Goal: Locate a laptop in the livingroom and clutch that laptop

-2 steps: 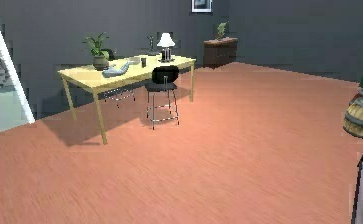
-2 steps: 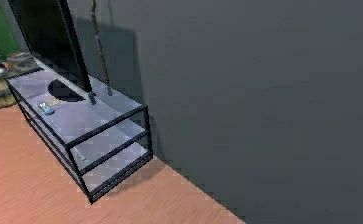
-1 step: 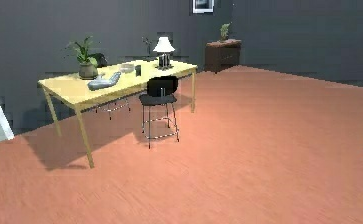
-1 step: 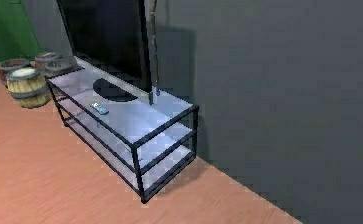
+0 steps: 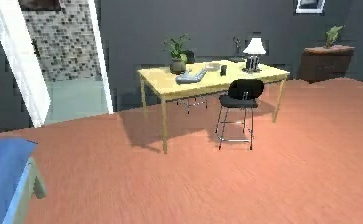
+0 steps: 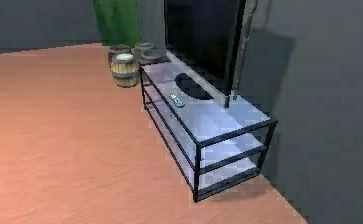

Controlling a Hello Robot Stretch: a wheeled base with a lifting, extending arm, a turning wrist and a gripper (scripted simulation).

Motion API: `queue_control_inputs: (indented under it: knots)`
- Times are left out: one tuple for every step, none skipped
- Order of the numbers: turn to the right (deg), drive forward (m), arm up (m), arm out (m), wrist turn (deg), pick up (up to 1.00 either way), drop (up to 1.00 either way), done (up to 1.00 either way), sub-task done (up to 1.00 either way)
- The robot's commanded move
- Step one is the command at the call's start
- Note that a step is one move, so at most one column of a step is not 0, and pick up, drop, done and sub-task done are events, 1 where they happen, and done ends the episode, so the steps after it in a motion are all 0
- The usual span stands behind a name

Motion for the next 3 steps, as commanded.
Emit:
queue_control_inputs:
  knots:
    - [0.0, 0.8, 0.0, 0.0, 0.0, 0.0, 0.0, 0.0, 0.0]
    - [-45.0, 0.0, 0.0, 0.0, 0.0, 0.0, 0.0, 0.0, 0.0]
    - [0.0, 0.85, 0.0, 0.0, 0.0, 0.0, 0.0, 0.0, 0.0]
